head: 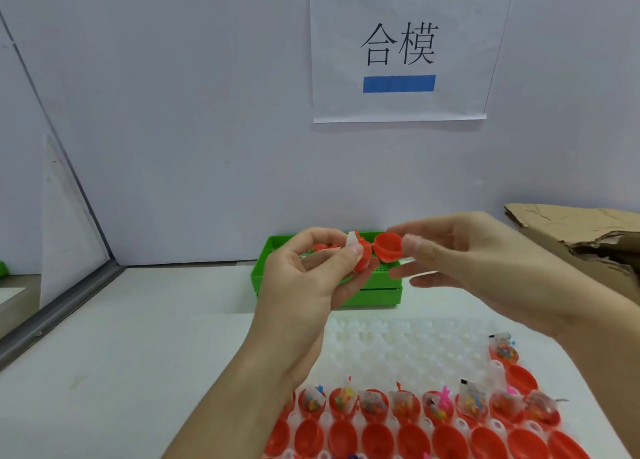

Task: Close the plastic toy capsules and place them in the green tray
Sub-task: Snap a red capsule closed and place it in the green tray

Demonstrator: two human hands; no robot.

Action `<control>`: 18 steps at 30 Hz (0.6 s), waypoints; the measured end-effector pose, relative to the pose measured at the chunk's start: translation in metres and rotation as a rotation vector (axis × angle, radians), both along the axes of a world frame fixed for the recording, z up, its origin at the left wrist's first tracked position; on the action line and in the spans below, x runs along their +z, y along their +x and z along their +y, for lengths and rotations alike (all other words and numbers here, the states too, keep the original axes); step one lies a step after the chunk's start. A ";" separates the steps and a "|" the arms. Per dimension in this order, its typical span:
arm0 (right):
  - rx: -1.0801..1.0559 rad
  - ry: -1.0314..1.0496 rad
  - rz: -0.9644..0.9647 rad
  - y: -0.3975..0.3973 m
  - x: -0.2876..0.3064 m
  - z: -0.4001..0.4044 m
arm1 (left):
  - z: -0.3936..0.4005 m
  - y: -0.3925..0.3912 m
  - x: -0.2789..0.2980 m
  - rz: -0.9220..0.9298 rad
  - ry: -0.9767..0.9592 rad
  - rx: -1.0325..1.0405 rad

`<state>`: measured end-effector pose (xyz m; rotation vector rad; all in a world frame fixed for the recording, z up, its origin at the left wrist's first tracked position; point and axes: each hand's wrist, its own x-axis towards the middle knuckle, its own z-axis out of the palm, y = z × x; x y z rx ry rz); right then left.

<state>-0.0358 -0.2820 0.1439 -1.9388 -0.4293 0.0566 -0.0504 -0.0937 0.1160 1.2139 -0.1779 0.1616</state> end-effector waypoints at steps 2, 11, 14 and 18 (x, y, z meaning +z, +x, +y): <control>0.037 -0.005 -0.036 0.002 -0.002 0.000 | 0.001 0.001 -0.001 -0.013 -0.005 0.004; 0.001 0.151 -0.142 0.002 -0.004 0.004 | -0.002 0.001 -0.003 -0.068 0.123 0.034; 0.044 0.190 -0.163 0.000 -0.003 0.008 | -0.002 0.000 -0.004 -0.105 0.224 0.063; 0.008 0.111 -0.223 -0.001 -0.004 0.007 | -0.003 -0.002 -0.004 -0.185 0.373 0.126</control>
